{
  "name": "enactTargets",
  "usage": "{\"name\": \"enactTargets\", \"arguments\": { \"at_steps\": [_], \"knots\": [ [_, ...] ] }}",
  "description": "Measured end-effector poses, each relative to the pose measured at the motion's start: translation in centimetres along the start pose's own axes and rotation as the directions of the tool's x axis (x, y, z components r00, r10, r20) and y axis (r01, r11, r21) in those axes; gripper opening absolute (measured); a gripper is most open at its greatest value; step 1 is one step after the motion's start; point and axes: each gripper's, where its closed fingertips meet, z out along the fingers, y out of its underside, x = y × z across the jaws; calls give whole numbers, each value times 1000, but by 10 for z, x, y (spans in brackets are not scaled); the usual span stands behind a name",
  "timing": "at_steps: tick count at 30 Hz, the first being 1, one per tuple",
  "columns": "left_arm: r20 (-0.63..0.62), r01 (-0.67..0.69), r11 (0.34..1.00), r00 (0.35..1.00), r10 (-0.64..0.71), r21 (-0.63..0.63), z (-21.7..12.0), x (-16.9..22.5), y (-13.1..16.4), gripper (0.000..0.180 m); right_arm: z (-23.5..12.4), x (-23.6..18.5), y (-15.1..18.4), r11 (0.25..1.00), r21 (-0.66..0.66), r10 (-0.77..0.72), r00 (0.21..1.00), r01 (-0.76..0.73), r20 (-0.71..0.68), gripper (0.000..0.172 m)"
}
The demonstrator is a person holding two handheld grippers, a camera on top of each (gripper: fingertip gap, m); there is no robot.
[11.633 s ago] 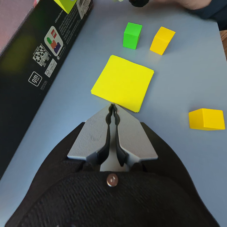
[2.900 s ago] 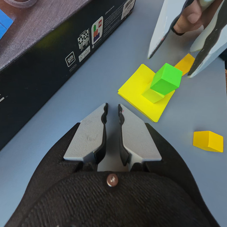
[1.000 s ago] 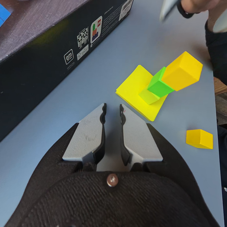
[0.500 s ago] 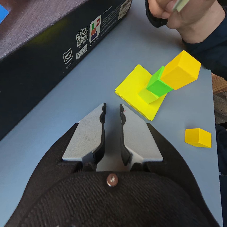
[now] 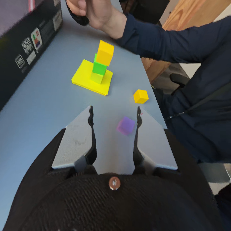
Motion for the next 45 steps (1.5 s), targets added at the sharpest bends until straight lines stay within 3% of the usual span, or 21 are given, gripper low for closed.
{"name": "enactTargets", "arguments": {
  "at_steps": [3, 4, 7, 12, 15, 16, 20, 26, 29, 34, 38, 45],
  "knots": [
    [-14, -53, 990, 999, 51, -133, 8, 7, 27, 78, 1, -2, 0, 1000, -3, -7, 1000, 7, 4, 32],
    [-28, -65, 988, 998, 62, -140, 10, 10, 27, 86, 1, -2, 1, 1000, -6, -8, 1000, 8, 5, 32],
    [-84, -98, 987, 993, 88, -128, 14, 24, 23, 80, 2, -1, 1, 1000, -7, -7, 1000, 7, -1, 32],
    [-41, -121, 950, 993, 114, -288, 28, 12, 53, 53, -1, 1, -1, 1000, 14, 12, 1000, -12, -1, 31],
    [-81, -138, 950, 990, 119, -280, 33, 16, 53, 28, -3, 6, -2, 999, 30, 14, 1000, -13, -27, 29],
    [-70, -145, 951, 989, 131, -274, 33, 13, 51, 27, -3, 7, -2, 999, 33, 13, 999, -12, -34, 29],
    [68, -178, 949, 977, 202, -260, 26, -11, 44, 27, -4, 7, -4, 999, 37, 15, 999, -14, -33, 29],
    [322, -260, 955, 900, 294, -147, 10, -46, 10, 27, -5, 5, -7, 999, 45, -8, 999, 10, -46, 29],
    [472, -337, 935, 810, 347, -109, 1, -61, -12, 27, -5, 3, -7, 999, 41, -14, 999, 15, -39, 29],
    [713, -511, 842, 525, 466, -174, -18, -71, -50, 27, 2, -18, -10, 998, 12, -62, 998, 62, 17, 29],
    [777, -618, 754, 352, 521, -225, -18, -55, -75, 27, 9, -42, -12, 993, -7, -117, 991, 118, 70, 29],
    [829, -733, 620, 143, 540, -278, -11, -20, -108, 27, 26, -91, -4, 982, -73, -153, 965, 172, 211, 31]
  ]
}}
